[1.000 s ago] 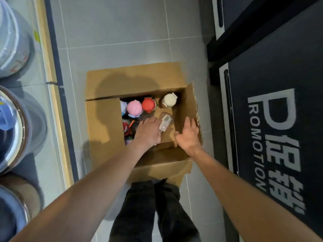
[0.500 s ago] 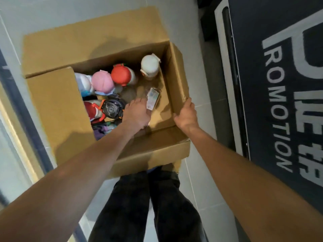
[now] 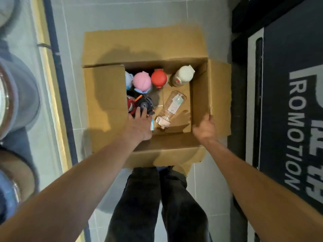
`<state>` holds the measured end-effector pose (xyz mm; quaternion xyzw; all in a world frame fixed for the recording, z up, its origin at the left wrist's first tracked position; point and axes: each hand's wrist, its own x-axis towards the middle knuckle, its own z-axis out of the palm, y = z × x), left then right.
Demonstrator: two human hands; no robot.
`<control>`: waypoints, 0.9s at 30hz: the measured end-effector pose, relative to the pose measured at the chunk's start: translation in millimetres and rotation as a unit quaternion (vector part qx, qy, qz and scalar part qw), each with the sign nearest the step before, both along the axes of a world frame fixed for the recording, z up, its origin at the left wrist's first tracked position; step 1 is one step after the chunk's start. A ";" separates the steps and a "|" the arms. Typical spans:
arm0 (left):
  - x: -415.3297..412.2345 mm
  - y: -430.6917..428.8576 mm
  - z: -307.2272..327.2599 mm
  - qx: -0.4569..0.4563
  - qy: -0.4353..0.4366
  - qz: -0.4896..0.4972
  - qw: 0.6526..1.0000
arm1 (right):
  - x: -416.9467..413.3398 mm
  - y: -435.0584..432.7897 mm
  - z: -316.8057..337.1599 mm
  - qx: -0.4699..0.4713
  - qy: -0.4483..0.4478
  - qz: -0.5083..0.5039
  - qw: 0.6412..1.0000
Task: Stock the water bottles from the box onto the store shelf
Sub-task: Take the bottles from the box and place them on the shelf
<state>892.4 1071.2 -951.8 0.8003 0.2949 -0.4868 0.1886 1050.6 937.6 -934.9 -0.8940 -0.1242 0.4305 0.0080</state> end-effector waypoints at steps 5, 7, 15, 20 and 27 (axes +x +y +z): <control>-27.4 13.2 53.0 0.081 -0.049 -0.044 0.995 | -46.8 48.3 36.3 0.015 0.073 0.084 0.994; -45.5 24.2 68.8 0.124 -0.079 0.012 0.989 | -69.4 70.3 47.0 0.026 0.095 0.104 0.990; -110.4 35.0 61.5 0.177 -0.106 0.244 0.948 | -139.2 114.6 39.7 0.060 0.111 0.165 0.978; -155.7 36.4 8.7 0.161 -0.093 0.449 0.874 | -166.7 119.1 18.8 0.080 0.143 0.189 0.968; -183.1 40.5 -56.3 0.149 -0.080 0.593 0.787 | -158.9 108.8 -21.9 0.042 0.153 0.217 0.963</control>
